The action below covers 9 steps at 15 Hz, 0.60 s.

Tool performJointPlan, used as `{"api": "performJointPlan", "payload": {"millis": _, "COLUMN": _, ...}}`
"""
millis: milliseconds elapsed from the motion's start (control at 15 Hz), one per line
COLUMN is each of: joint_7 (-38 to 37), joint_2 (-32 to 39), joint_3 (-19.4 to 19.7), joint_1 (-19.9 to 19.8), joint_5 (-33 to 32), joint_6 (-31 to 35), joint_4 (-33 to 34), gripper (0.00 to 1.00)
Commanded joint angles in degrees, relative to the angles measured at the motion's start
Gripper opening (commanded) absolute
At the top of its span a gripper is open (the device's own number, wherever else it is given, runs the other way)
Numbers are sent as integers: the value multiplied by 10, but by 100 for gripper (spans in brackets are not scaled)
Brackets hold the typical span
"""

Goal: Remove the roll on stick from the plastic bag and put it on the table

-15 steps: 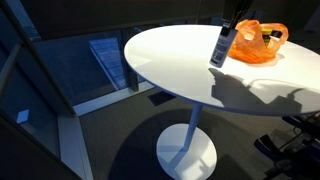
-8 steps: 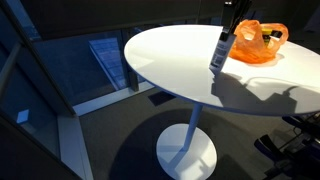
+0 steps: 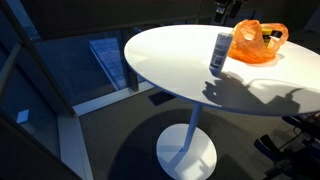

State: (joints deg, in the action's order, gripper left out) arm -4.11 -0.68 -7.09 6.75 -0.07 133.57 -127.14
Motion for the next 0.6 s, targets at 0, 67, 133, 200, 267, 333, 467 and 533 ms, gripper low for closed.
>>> {"api": "performJointPlan", "payload": {"millis": 0, "joint_7": 11, "joint_2": -23, "joint_3": 9, "joint_1": -7, "joint_5": 23, "joint_6": -28, "joint_4": 31, "gripper": 100}}
{"api": "performJointPlan", "payload": {"millis": 67, "joint_7": 15, "joint_2": -25, "joint_3": 13, "joint_1": -9, "joint_5": 32, "joint_6": -38, "joint_4": 40, "gripper": 100}}
{"api": "performJointPlan", "payload": {"millis": 133, "joint_7": 17, "joint_2": -28, "joint_3": 16, "joint_1": -10, "joint_5": 39, "joint_6": -47, "joint_4": 47, "gripper": 100}}
{"api": "performJointPlan", "payload": {"millis": 200, "joint_7": 19, "joint_2": -29, "joint_3": 18, "joint_1": -12, "joint_5": 46, "joint_6": -57, "joint_4": 54, "gripper": 100}}
{"api": "performJointPlan", "payload": {"millis": 267, "joint_7": 19, "joint_2": -30, "joint_3": 21, "joint_1": -14, "joint_5": 52, "joint_6": -67, "joint_4": 60, "gripper": 100}}
{"api": "performJointPlan", "payload": {"millis": 333, "joint_7": 19, "joint_2": -31, "joint_3": 23, "joint_1": -14, "joint_5": 56, "joint_6": -74, "joint_4": 65, "gripper": 100}}
{"api": "performJointPlan", "payload": {"millis": 467, "joint_7": 26, "joint_2": -32, "joint_3": 26, "joint_1": -15, "joint_5": 69, "joint_6": -89, "joint_4": 71, "gripper": 100}}
{"api": "performJointPlan", "payload": {"millis": 533, "joint_7": 4, "joint_2": -27, "joint_3": 21, "joint_1": -13, "joint_5": 48, "joint_6": -64, "joint_4": 59, "gripper": 100}}
